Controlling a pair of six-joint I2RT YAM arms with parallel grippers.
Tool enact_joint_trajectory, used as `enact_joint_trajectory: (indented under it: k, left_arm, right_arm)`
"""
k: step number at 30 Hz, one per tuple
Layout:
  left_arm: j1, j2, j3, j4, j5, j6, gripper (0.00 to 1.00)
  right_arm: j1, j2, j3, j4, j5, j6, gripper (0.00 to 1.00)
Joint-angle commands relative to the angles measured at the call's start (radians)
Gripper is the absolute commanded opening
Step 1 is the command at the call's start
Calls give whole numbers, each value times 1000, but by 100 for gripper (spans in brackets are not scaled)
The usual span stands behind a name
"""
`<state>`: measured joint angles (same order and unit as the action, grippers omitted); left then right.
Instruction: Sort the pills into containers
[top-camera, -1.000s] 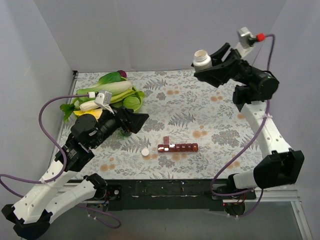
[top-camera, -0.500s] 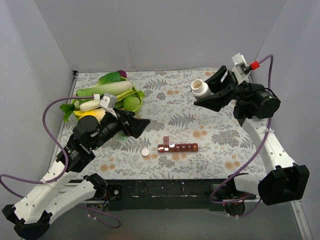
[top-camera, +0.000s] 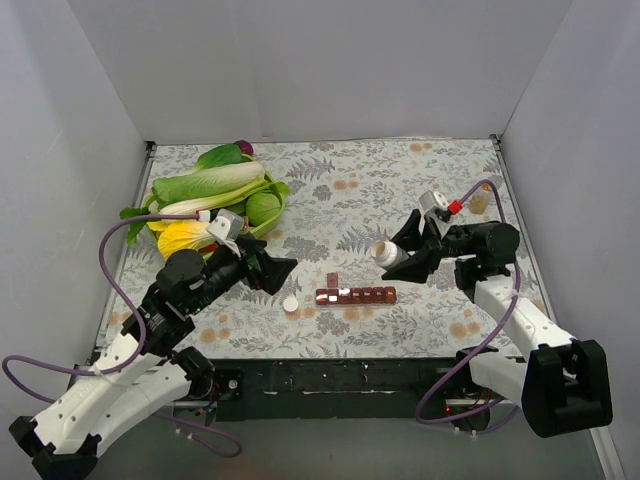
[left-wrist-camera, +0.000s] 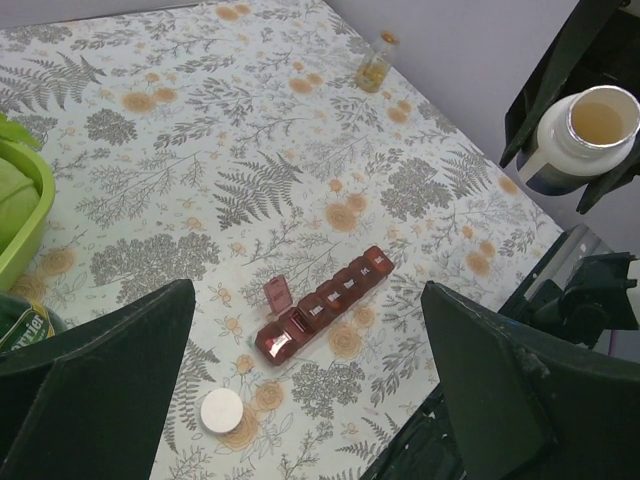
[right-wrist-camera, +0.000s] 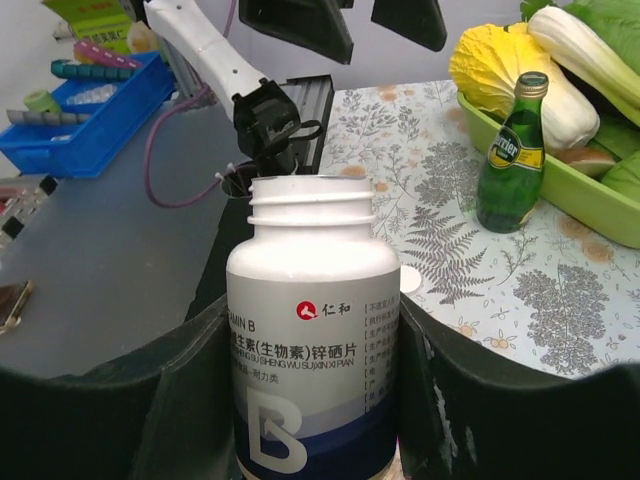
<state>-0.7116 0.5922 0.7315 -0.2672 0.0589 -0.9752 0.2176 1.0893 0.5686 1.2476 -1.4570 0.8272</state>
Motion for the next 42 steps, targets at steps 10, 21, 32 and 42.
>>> enact_joint_trajectory:
  k: [10, 21, 32, 42]
  left_arm:
    - [3, 6, -12, -4, -10, 66, 98]
    - [3, -29, -66, -17, -80, 124, 98]
    - [3, -69, -124, 2, -94, 155, 98]
    - [3, -143, -158, -3, -174, 155, 98]
  right_arm:
    - [216, 26, 321, -1499, 452, -1445, 5]
    - [338, 33, 160, -1576, 615, -1698, 5]
    - [416, 136, 137, -1530, 731, -1725, 4]
    - [451, 237, 183, -1525, 846, -1700, 4]
